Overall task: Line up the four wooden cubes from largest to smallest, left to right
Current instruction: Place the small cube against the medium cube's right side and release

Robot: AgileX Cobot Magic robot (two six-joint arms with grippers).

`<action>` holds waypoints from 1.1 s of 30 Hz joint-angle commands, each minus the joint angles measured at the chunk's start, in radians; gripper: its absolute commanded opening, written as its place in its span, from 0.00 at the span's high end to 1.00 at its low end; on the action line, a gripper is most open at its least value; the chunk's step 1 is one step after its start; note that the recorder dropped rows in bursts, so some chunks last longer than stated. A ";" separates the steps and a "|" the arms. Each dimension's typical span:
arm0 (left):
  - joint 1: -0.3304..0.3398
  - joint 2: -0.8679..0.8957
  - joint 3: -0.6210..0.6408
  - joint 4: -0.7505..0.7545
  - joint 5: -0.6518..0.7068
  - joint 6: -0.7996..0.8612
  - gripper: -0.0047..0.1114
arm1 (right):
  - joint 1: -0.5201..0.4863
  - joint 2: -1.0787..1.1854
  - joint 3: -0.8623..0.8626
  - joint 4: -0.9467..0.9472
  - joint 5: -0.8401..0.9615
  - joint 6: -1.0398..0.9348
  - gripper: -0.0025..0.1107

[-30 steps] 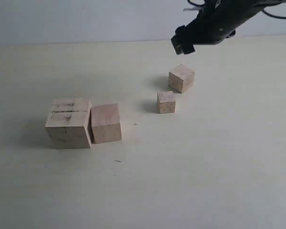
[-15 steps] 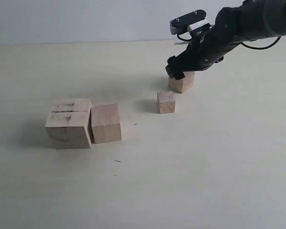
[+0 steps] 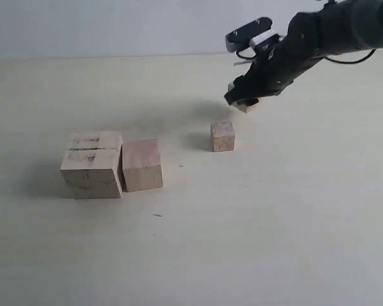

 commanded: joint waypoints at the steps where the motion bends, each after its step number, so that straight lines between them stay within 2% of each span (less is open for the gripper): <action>1: 0.002 -0.007 0.000 -0.006 -0.002 -0.001 0.94 | -0.004 -0.286 -0.003 -0.003 0.106 -0.011 0.98; 2: 0.002 -0.007 0.000 -0.006 -0.002 -0.001 0.94 | -0.004 -0.338 -0.003 0.011 0.140 -0.014 0.98; 4: 0.002 -0.007 0.000 -0.006 -0.002 -0.001 0.94 | 0.009 -0.439 -0.003 0.067 0.301 -0.173 0.98; 5: 0.002 -0.007 0.000 -0.006 -0.002 -0.001 0.94 | 0.014 -0.468 0.011 0.176 0.403 -0.368 0.98; 6: 0.002 -0.007 0.000 -0.006 -0.002 -0.001 0.94 | 0.014 -0.470 0.028 0.257 0.426 -0.472 0.98; 8: 0.002 -0.007 0.000 -0.006 -0.002 -0.001 0.94 | 0.014 -0.439 0.119 0.552 0.437 -0.871 0.98; 10: 0.002 -0.007 0.000 -0.006 -0.002 -0.001 0.94 | 0.014 -0.371 0.163 0.691 0.445 -1.175 0.98; 12: 0.002 -0.007 0.000 -0.006 -0.002 -0.001 0.94 | 0.025 -0.286 0.165 0.758 0.430 -1.254 0.98; 18: 0.002 -0.007 0.000 -0.006 -0.002 -0.001 0.94 | 0.137 -0.111 0.165 0.694 0.237 -1.357 0.98; 27: 0.002 -0.007 0.000 -0.006 -0.002 -0.001 0.94 | 0.154 -0.017 0.162 0.700 0.200 -1.374 0.98; 33: 0.002 -0.007 0.000 -0.006 -0.002 -0.001 0.94 | 0.154 0.013 0.162 0.783 0.200 -1.438 0.98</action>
